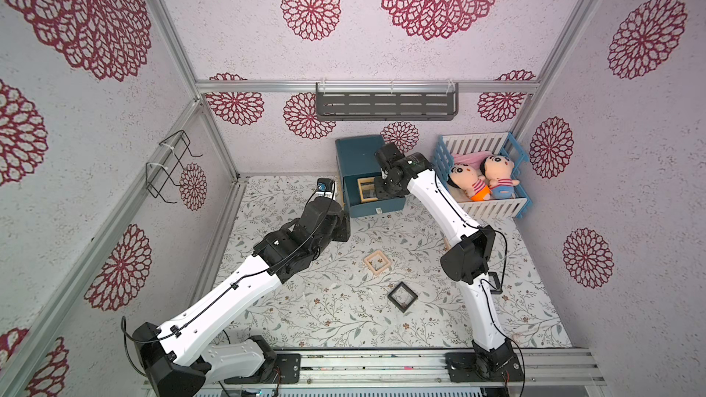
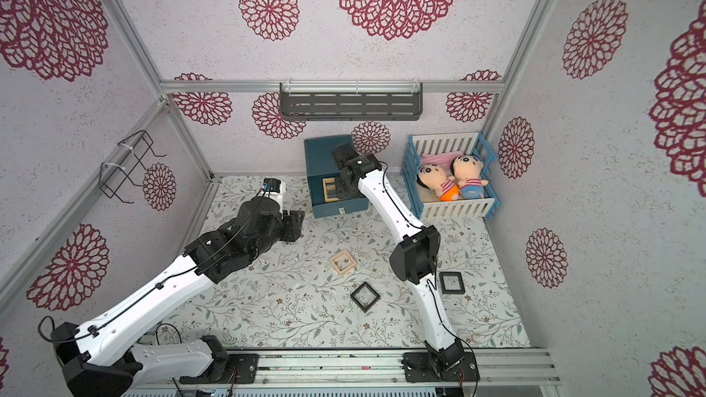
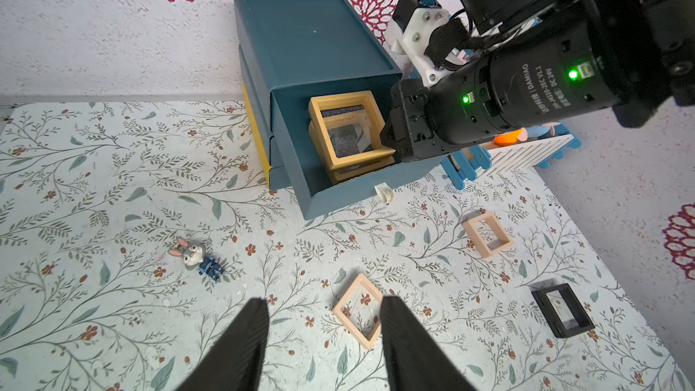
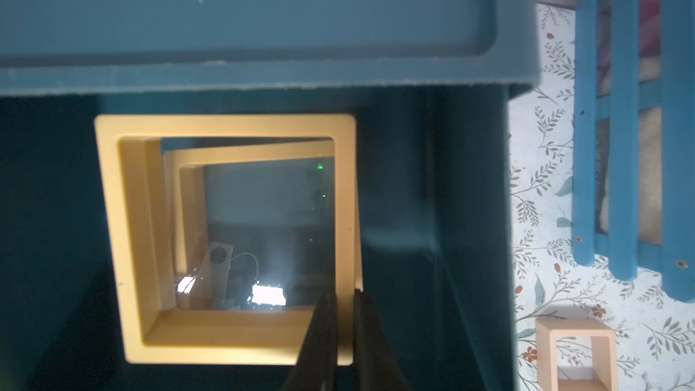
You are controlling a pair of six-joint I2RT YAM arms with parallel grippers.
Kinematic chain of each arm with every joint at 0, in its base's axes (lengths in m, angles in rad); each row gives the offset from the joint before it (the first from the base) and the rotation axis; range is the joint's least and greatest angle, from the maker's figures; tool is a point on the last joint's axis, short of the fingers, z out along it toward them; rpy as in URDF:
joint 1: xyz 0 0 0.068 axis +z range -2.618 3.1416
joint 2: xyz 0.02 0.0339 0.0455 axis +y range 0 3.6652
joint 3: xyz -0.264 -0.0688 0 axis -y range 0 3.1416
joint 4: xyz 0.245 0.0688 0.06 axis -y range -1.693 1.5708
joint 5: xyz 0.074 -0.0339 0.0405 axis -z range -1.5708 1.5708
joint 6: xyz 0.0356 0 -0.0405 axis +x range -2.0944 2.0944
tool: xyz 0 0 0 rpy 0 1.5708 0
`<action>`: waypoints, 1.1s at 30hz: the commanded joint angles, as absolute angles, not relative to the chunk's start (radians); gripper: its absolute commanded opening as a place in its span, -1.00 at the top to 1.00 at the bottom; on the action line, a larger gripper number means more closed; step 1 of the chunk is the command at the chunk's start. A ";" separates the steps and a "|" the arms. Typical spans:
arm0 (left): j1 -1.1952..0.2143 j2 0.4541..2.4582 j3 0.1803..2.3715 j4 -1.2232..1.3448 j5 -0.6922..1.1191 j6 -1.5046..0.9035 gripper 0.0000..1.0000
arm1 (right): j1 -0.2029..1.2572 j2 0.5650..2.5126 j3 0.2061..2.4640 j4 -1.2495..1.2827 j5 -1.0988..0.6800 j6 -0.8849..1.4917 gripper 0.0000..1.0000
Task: Place the brooch boxes into the drawer by color
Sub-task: Place the brooch box in the drawer.
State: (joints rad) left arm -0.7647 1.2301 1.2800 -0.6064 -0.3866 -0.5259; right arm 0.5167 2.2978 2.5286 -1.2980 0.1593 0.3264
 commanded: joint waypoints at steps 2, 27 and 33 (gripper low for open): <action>-0.756 1.233 1.292 -0.598 -0.379 -0.516 -0.09 | 0.508 2.301 2.564 -1.279 0.162 0.346 0.90; -0.731 1.241 1.304 -0.582 -0.359 -0.519 -0.14 | 0.499 2.169 2.565 -1.178 0.145 0.404 0.03; -0.696 1.251 1.311 -0.575 -0.326 -0.529 -0.16 | 0.494 2.102 2.556 -1.132 0.106 0.455 0.01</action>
State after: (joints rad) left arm -0.7166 1.2411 1.2846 -0.6029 -0.3485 -0.5262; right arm 0.5022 2.2055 2.5286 -1.1908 0.1310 0.4126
